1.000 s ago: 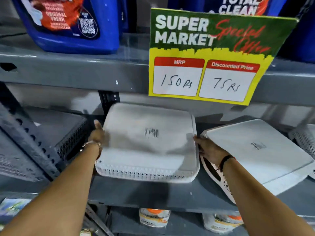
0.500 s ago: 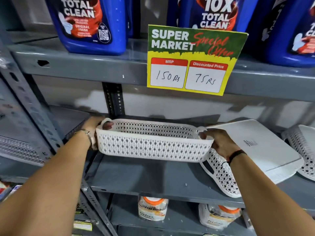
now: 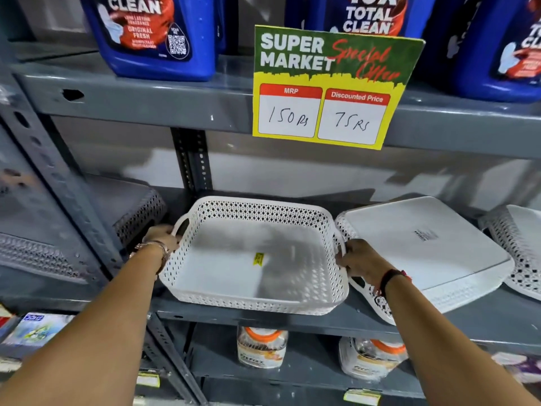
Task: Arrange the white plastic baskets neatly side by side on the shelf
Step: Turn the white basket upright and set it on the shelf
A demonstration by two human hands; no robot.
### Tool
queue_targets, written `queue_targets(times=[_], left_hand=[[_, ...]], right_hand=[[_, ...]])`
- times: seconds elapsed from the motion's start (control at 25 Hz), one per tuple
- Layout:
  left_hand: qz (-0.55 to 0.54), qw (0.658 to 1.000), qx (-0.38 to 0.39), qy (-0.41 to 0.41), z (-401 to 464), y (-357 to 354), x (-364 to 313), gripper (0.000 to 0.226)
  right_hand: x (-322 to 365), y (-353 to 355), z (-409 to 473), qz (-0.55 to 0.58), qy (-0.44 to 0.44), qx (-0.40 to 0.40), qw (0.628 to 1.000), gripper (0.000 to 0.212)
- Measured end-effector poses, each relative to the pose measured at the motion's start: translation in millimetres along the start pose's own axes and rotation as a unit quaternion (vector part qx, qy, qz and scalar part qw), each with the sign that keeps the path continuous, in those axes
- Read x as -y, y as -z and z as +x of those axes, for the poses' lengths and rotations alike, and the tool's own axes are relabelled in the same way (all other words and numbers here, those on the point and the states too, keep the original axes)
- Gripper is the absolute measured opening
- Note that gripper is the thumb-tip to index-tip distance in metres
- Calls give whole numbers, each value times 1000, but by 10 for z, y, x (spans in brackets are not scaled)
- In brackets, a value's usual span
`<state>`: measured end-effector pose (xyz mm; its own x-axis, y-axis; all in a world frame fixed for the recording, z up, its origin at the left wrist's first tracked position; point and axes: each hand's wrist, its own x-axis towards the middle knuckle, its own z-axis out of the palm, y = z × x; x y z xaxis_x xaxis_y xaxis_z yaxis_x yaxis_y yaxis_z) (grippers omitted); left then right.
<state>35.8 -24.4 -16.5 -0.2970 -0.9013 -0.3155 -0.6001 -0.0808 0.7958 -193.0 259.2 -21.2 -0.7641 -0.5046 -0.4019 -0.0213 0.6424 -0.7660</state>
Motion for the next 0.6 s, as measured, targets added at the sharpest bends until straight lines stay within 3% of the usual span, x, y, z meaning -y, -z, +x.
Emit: queue_targets(times=[0.12,0.28,0.4,0.52,0.6], left_hand=[[16,1000,2,13,-2,-33,29,37],[167,984,-52,-20,-173,-118,-119,39],[208,971,-89,-84,-317,-339,-405,51],[159,969,-55,-183,-524,-782,-806,46],[97,966,-15,-240,-763,-1202,-1084,40]], right_hand=[[23,-31,-53,-28,-8,4,1000,15],[113,-3,-98,-30,-15,12,999,14],[215,256,12,-101,23,-89,991,45],[190,682,82,-172,80,-223,956,43],[31,1070,153,-196,79,-272,939,41]])
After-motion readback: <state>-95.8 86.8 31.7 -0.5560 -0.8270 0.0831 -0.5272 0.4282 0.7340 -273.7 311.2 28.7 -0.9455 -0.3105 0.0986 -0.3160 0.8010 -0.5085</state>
